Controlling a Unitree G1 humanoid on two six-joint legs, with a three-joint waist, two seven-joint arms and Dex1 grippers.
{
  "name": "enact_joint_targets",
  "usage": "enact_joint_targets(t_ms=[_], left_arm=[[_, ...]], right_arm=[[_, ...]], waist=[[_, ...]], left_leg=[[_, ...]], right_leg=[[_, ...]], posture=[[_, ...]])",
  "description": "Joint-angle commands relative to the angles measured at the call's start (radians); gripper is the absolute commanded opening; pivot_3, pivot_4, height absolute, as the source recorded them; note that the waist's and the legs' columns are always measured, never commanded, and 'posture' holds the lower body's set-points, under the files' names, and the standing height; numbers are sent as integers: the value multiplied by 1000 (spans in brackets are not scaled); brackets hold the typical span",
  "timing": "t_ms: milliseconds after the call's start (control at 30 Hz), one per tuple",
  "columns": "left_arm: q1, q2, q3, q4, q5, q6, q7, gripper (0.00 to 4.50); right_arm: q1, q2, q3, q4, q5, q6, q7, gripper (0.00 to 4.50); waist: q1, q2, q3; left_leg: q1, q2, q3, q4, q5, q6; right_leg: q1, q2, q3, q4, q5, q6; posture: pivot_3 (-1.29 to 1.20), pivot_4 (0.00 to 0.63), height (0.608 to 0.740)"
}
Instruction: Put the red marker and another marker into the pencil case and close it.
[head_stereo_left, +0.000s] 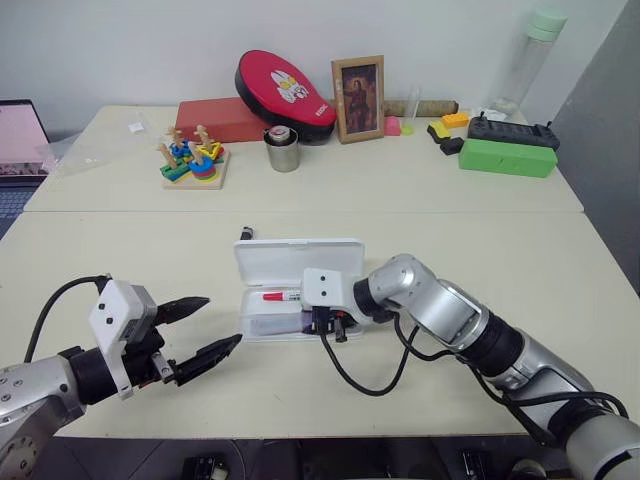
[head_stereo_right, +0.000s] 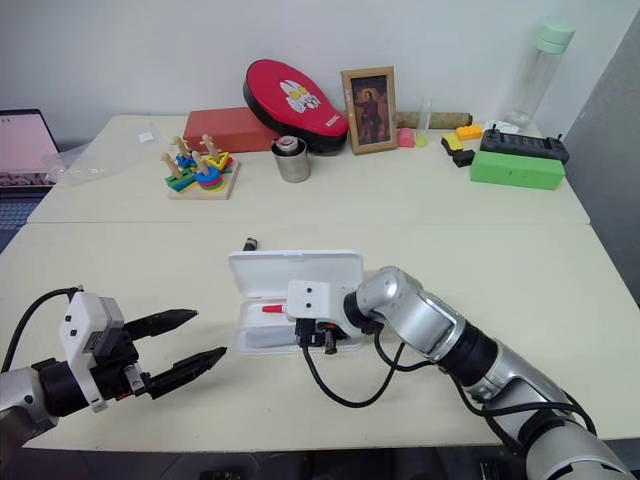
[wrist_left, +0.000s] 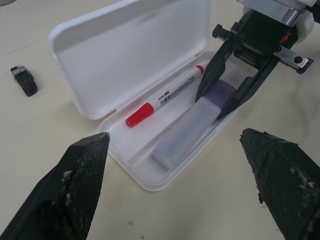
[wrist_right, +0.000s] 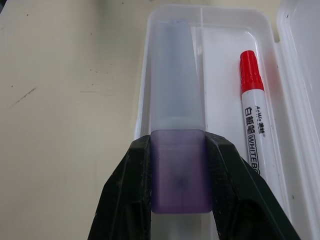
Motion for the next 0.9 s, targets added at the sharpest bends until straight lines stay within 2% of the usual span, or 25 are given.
enact_joint_targets(t_ms=[33,200,267,300,467,633,900], left_arm=[[2,9,-5,-15,-3,-16,8,4500],[8,9,-10,-19,-3,-17,14,4500],[8,9,-11,-20,-3,-17,17,4500],[8,9,-12,-19,-4,-17,19,4500],[3,12,-15,-6,6,-14,31,4500],[-98,-2,28,40,-44,12,114,4500],[-278,-31,71,112,-135,34,245,4500]], right_arm=[[1,30,3,-2,-15,11,-16,1113],[4,56,2,7,-27,19,-24,1113],[3,61,-5,9,-30,19,-23,1817],[2,63,-8,10,-29,17,-21,1933],[-6,75,-36,14,-18,3,-24,3159],[-44,90,-127,-7,21,-5,-18,4358],[-93,90,-274,-58,142,-102,57,4441]], waist=[[-2,0,0],[-2,0,0],[-2,0,0],[-3,0,0],[-3,0,0],[-2,0,0],[-3,-1,-1]], left_leg=[[0,0,0,0,0,0],[0,0,0,0,0,0],[0,0,0,0,0,0],[0,0,0,0,0,0],[0,0,0,0,0,0],[0,0,0,0,0,0],[0,0,0,0,0,0]], right_leg=[[0,0,0,0,0,0],[0,0,0,0,0,0],[0,0,0,0,0,0],[0,0,0,0,0,0],[0,0,0,0,0,0],[0,0,0,0,0,0],[0,0,-1,0,0,0]], posture=[[0,150,740],[0,150,740],[0,150,740],[0,150,740],[0,150,740],[0,150,740],[0,150,740]])
